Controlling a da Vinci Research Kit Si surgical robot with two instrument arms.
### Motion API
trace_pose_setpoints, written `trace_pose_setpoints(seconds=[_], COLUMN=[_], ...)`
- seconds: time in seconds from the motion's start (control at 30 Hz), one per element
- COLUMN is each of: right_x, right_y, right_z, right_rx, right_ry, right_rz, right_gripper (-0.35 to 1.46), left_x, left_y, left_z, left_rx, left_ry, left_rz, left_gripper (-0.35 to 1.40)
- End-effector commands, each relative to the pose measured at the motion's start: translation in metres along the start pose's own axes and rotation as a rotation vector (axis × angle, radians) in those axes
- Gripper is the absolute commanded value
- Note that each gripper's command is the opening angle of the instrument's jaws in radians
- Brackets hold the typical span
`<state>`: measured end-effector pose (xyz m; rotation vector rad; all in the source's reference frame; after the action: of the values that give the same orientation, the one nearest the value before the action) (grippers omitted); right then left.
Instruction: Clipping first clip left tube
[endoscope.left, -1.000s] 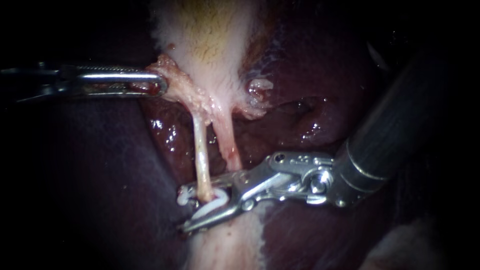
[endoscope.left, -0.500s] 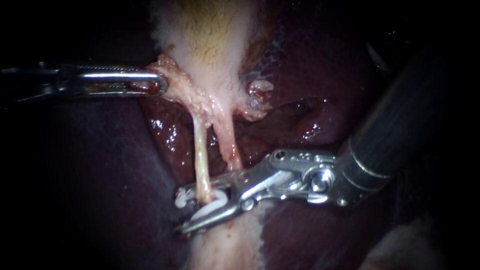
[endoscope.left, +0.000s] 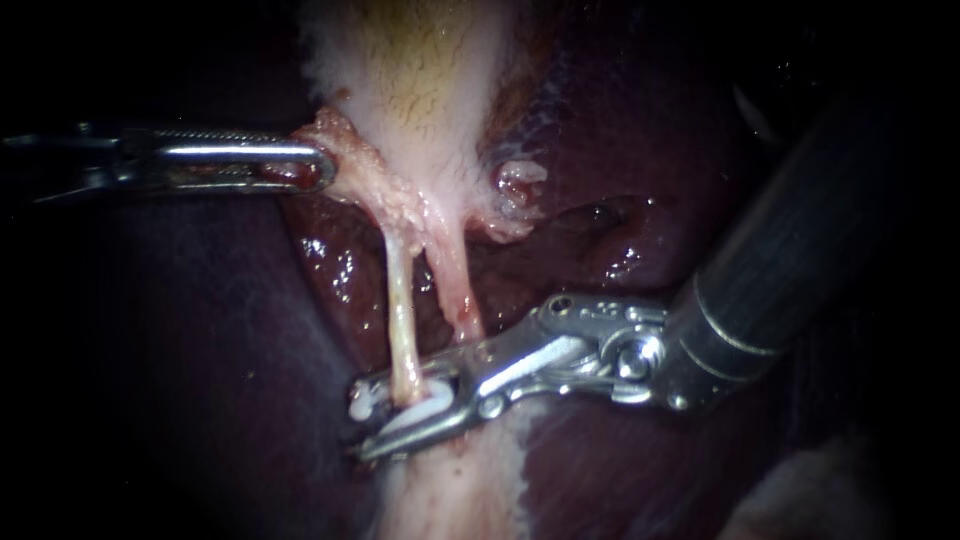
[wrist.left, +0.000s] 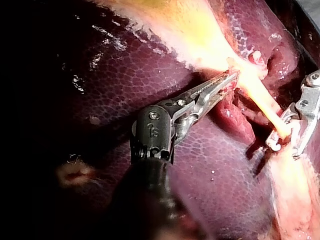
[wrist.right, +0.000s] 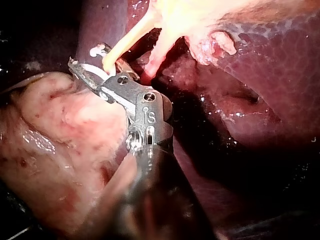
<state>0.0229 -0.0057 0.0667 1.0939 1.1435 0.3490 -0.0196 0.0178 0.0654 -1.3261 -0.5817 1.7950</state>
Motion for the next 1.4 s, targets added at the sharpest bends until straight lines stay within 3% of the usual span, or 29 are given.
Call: trace_pose_setpoints(seconds=[0.03,0.33,0.63,1.4], right_x=[-0.0002,-0.0004,-0.0007,-0.0014], right_y=[0.0002,0.0011,0.0011,0.0010], right_z=[-0.0001,-0.0007,-0.0007,-0.0018], right_rx=[-0.001,0.000,0.002,0.004], right_ry=[-0.001,-0.001,-0.002,-0.011], right_rz=[0.001,0.006,0.022,0.020], right_gripper=[0.24,-0.05,-0.34,-0.35], left_x=[0.0000,0.0000,0.0000,0.0000], left_y=[0.0000,0.0000,0.0000,0.0000], left_z=[0.0000,0.0000,0.0000,-0.0001], left_rx=[0.000,0.000,0.000,0.004], left_ry=[0.000,0.000,0.000,0.001], left_rz=[0.000,0.000,0.000,0.000], left_gripper=[-0.35,-0.35,-0.35,-0.35])
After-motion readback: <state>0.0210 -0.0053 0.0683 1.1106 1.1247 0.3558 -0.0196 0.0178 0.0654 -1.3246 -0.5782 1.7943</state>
